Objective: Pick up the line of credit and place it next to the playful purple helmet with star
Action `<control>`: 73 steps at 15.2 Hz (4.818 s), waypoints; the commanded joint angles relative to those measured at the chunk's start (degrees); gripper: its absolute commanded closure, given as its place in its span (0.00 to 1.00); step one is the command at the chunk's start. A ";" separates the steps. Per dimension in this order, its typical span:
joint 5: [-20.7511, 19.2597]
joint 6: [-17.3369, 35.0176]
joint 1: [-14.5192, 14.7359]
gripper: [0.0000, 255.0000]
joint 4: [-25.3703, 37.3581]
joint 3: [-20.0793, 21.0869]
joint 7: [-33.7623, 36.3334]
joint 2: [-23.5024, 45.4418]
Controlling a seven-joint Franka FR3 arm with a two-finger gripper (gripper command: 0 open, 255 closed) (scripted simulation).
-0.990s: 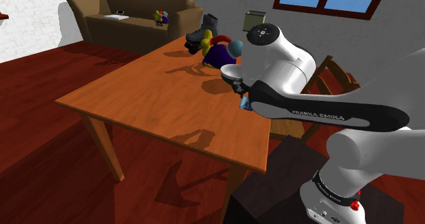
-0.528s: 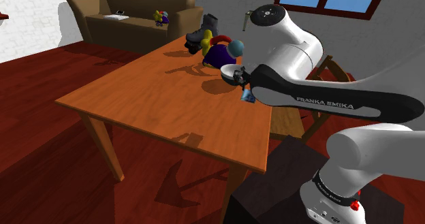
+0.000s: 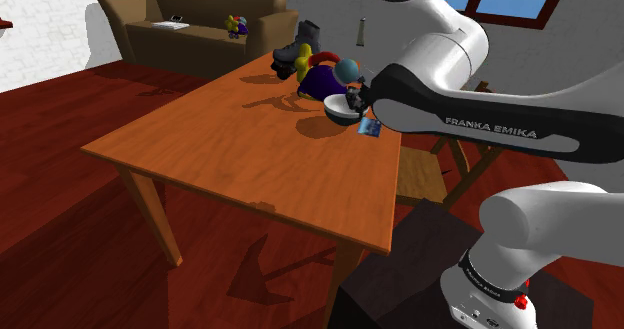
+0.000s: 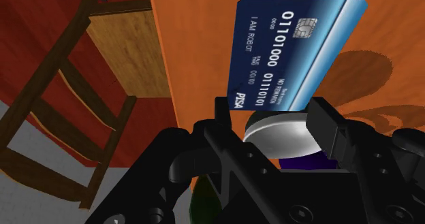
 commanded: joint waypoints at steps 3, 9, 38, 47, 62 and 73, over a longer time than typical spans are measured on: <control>-0.64 -2.53 -0.50 1.00 2.88 -1.13 -0.98 0.19; -1.57 -6.28 -1.24 1.00 7.31 -2.74 -2.45 0.63; -15.82 3.77 -20.12 1.00 28.37 -5.66 -11.35 30.03; -28.19 3.58 -26.13 1.00 44.63 -2.03 -9.98 50.10; -44.86 -3.12 -18.88 1.00 74.17 -4.83 -11.39 78.72; -46.06 4.69 -21.11 1.00 64.40 -5.39 -7.18 77.61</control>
